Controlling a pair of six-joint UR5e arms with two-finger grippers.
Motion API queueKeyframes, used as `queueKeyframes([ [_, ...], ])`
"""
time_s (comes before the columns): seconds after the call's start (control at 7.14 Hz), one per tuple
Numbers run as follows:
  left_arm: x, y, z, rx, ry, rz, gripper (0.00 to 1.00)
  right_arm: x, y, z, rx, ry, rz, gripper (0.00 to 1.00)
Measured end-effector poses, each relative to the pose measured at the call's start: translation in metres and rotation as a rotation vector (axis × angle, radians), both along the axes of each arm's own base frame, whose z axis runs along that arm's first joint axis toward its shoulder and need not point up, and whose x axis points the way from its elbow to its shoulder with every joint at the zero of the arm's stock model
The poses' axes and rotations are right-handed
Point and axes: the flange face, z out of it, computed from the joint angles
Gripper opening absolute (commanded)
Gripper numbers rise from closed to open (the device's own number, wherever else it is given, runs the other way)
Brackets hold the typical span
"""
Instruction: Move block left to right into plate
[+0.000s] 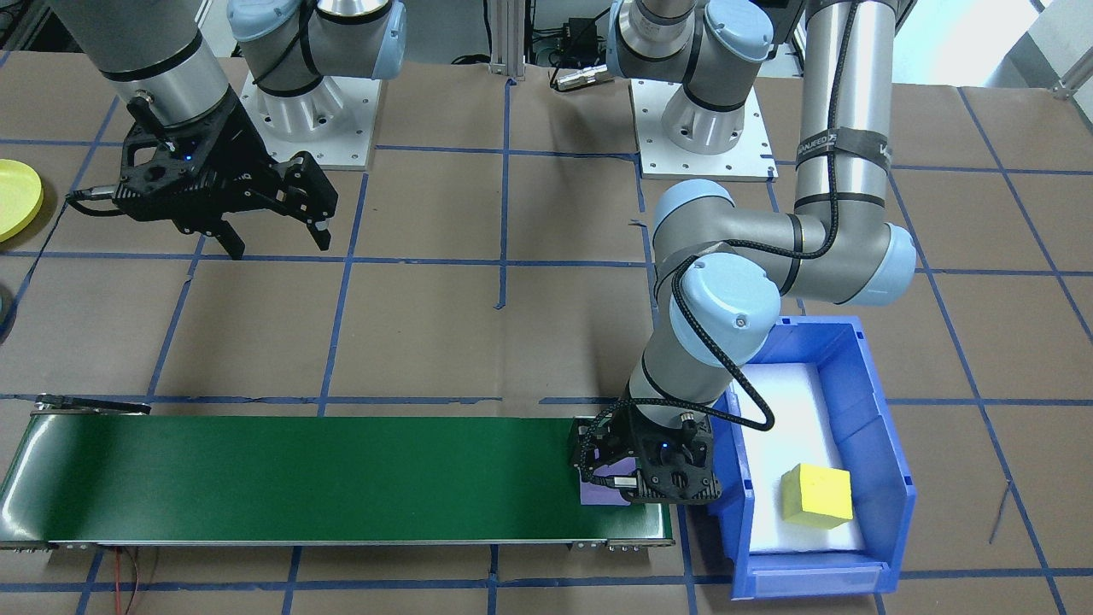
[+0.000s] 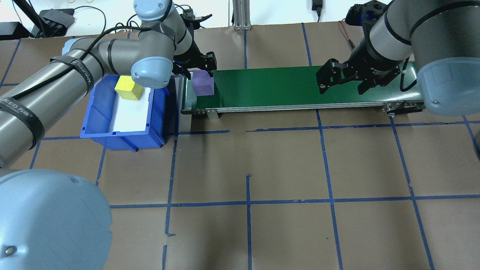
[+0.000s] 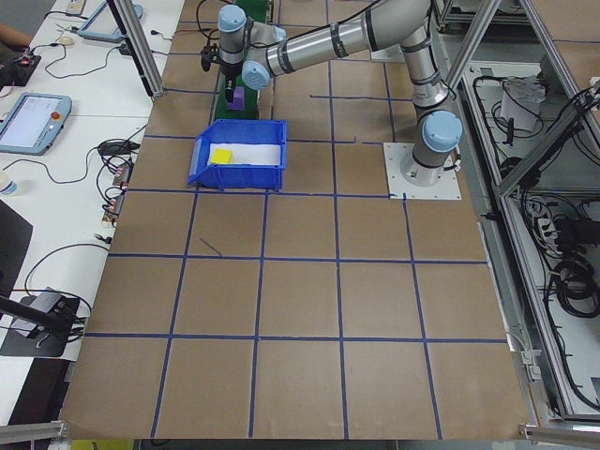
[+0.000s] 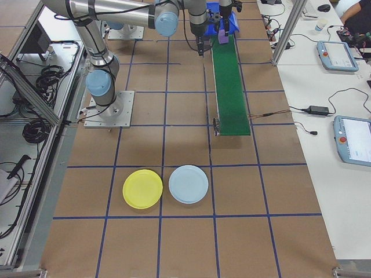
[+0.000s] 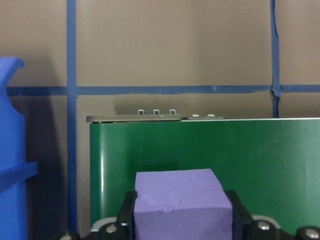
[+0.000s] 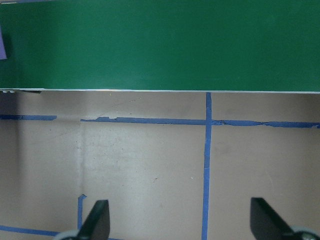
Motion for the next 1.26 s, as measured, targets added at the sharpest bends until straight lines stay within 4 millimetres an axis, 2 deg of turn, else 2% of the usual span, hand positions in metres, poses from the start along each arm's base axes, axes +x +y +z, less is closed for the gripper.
queueKeyframes([
  [0.14, -0.002, 0.005, 0.009, -0.007, 0.004, -0.003, 1.0, 0.0, 0.0, 0.0, 0.0, 0.0, 0.0, 1.0],
  [0.42, 0.005, 0.017, 0.056, -0.047, 0.004, -0.004, 1.0, 0.0, 0.0, 0.0, 0.0, 0.0, 0.0, 1.0],
  [0.56, 0.028, 0.017, 0.073, -0.048, -0.01, 0.0, 1.0, 0.0, 0.0, 0.0, 0.0, 0.0, 0.001, 1.0],
  [0.7, 0.066, 0.011, 0.076, -0.042, -0.044, 0.001, 1.0, 0.0, 0.0, 0.0, 0.0, 0.0, 0.0, 1.0],
  [0.98, 0.151, -0.002, 0.066, -0.015, -0.135, -0.061, 1.0, 0.0, 0.0, 0.0, 0.0, 0.0, 0.0, 1.0],
  [1.12, 0.181, -0.008, 0.054, 0.005, -0.156, -0.102, 1.0, 0.0, 0.0, -0.001, 0.001, 0.0, 0.0, 1.0],
  [1.26, 0.199, -0.014, 0.037, 0.029, -0.168, -0.14, 1.0, 0.0, 0.0, -0.001, 0.002, 0.0, 0.0, 1.0],
])
